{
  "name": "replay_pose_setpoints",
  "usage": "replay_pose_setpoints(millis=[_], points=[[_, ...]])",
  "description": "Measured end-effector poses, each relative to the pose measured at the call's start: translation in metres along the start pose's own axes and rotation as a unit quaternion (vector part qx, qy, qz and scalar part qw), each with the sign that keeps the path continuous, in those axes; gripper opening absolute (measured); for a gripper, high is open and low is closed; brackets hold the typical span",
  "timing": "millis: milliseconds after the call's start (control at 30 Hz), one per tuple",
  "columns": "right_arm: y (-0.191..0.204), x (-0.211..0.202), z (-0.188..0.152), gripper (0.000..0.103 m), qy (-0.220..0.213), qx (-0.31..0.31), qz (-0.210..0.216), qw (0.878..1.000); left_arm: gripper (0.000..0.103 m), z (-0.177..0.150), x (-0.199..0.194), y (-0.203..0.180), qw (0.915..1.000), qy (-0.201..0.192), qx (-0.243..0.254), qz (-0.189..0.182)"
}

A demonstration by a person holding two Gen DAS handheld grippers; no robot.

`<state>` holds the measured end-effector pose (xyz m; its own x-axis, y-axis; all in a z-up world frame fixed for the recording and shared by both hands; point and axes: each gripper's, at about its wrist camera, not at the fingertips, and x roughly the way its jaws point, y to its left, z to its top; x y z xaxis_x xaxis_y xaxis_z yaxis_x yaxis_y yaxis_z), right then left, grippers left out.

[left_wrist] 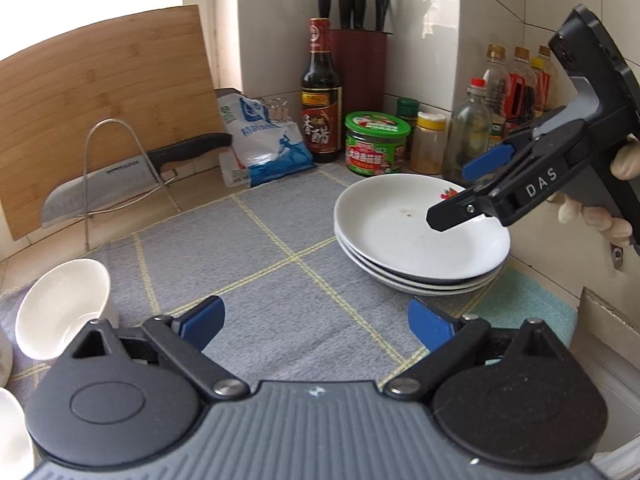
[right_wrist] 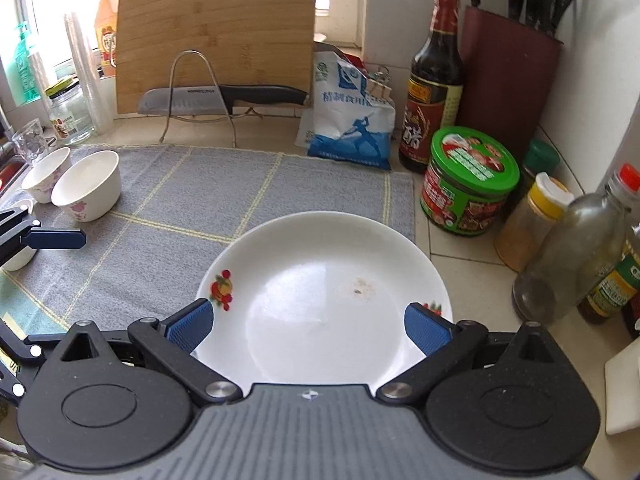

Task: Organize plates and bowls
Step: 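Withdraw the right gripper from the three stacked plates, then reach the left gripper to the rim of a plain white bowl and grasp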

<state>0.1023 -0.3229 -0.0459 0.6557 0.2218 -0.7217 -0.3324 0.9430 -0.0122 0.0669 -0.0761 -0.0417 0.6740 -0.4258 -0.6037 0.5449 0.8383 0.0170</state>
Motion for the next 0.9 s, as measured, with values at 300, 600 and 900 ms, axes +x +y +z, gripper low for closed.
replay_pose_setpoints(millis=[300, 600, 900], points=[[0.087, 0.006, 0.012, 0.103, -0.036, -0.063, 0.051, 0.996, 0.099, -0.024, -0.052, 0.046, 0.9981, 0.007, -0.038, 0.049], [0.182, 0.020, 0.016, 0.103, -0.043, -0.130, 0.103, 0.985, 0.100, -0.045, -0.099, 0.113, 0.9927, 0.012, -0.072, 0.096], [0.261, 0.032, 0.019, 0.103, -0.046, -0.180, 0.151, 0.971, 0.100, -0.063, -0.115, 0.185, 0.9885, 0.037, -0.083, 0.120]])
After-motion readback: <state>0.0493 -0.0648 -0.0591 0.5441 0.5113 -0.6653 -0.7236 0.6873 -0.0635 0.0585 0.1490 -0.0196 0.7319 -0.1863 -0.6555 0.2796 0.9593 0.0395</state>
